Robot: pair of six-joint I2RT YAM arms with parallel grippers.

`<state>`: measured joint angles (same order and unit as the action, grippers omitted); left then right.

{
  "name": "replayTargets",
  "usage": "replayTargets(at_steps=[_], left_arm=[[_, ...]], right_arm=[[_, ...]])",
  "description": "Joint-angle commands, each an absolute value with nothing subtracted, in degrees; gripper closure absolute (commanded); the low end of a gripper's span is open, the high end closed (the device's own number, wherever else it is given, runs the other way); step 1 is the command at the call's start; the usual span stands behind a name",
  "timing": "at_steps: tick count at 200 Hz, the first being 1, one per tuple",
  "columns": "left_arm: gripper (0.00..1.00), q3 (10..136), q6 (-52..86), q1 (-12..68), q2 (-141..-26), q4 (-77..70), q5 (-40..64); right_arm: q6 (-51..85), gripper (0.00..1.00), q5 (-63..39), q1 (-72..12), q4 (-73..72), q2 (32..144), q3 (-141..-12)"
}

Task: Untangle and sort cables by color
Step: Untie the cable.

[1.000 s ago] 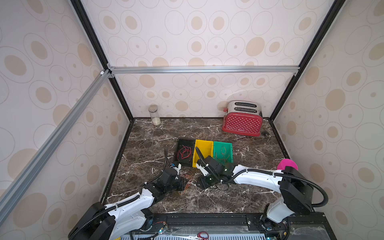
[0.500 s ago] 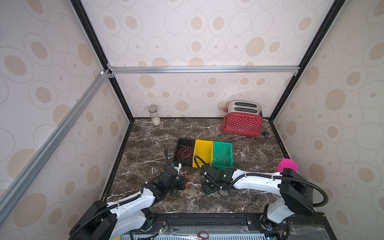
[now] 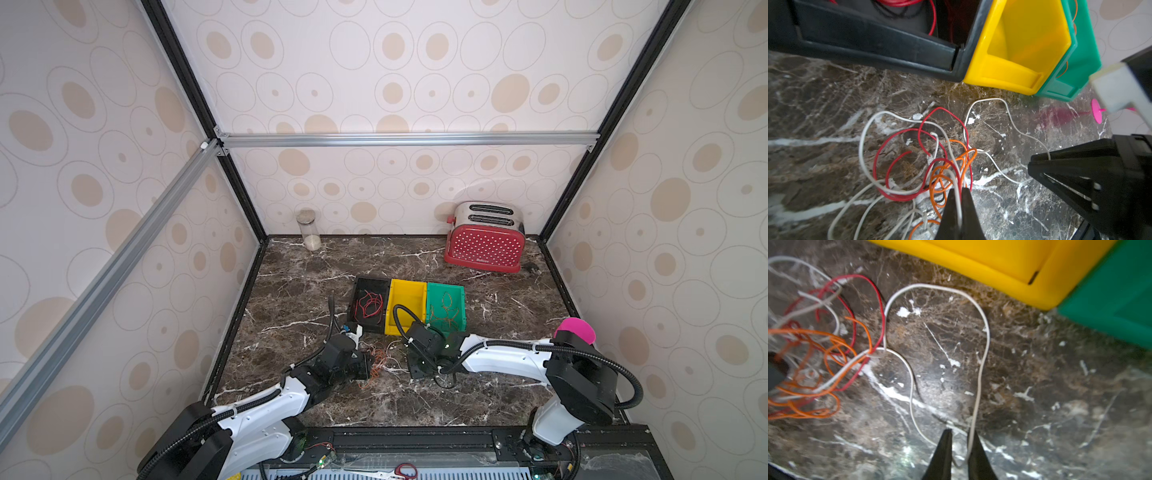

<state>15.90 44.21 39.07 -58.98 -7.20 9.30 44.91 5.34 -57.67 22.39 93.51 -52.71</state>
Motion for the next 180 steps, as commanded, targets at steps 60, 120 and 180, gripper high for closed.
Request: replayTargets(at_steps=[60, 120, 180], left_arm=[[1.0, 16.6, 45.6, 38.9, -53.6, -2.5, 1.5], [1.0, 15.3, 46.7, 38.3, -51.8, -2.3, 1.1], [0.57, 14.5, 46.3, 38.3, -52.4, -4.3, 3.1]], right_arm=[[54.1, 1.0, 14.2, -57.8, 31.6, 84.5, -46.1], [61.8, 1.0, 15.1, -57.9, 29.6, 77.6, -39.1], [61.1, 1.0, 19.7, -57.9, 34.0, 70.3, -39.4]])
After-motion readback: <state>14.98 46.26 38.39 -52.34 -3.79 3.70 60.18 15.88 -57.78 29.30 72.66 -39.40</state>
